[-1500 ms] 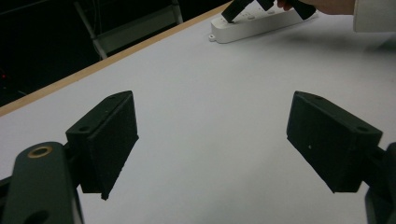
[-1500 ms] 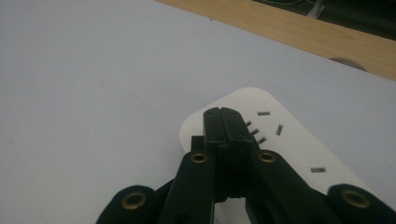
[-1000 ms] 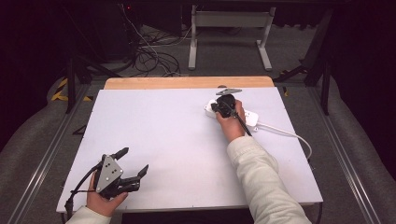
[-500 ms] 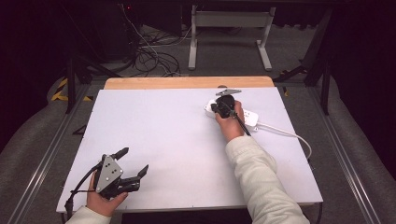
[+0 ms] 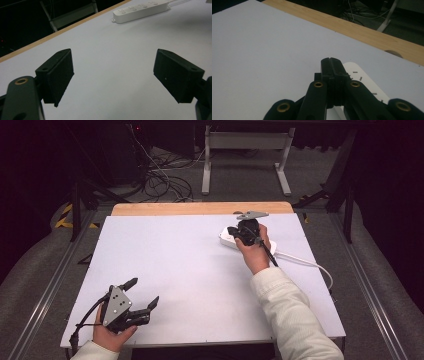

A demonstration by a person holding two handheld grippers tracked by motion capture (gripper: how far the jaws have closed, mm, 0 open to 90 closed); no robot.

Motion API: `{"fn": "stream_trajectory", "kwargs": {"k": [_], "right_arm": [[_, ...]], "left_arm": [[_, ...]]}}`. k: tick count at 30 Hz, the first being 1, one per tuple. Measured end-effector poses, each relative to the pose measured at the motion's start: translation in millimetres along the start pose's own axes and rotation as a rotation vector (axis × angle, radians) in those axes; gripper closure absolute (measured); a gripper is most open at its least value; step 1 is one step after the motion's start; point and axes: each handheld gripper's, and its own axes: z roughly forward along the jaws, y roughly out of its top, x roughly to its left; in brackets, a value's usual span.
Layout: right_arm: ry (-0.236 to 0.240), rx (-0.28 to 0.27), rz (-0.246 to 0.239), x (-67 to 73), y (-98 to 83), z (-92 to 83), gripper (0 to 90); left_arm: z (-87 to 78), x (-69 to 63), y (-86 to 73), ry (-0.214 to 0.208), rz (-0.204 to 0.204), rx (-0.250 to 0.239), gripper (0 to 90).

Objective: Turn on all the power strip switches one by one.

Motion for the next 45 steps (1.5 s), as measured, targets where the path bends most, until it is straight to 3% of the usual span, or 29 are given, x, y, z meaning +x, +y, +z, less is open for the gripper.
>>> {"fn": "stream_trajectory", "kwargs": {"k": [7,16,22,31,40,45], "right_arm": [[0.040,-0.046,-0.006,6.7,4.4,-29.7,81.2],[0.068,-0.066,-0.028,15.1,3.5,-55.9,74.5],[0.111,-0.096,-0.033,21.4,-2.0,-74.8,60.6],[0.187,-0.108,-0.084,34.6,-22.1,-97.9,41.7],[0.260,-0.116,-0.122,43.1,-49.2,-112.8,34.7],[0.310,-0.117,-0.119,42.8,-67.4,-116.4,32.3]], "left_arm": [[0.1,0.4,0.0,0.005,0.000,0.001,16.7],[0.2,-0.2,0.1,0.005,-0.001,0.001,16.7],[-0.1,0.1,0.3,0.005,-0.002,0.000,16.8],[-0.2,-0.2,0.5,0.005,-0.007,0.000,16.5],[-0.5,0.1,0.6,0.001,-0.023,-0.015,15.3],[-0.7,-0.2,0.7,0.000,-0.021,-0.016,15.3]]}}
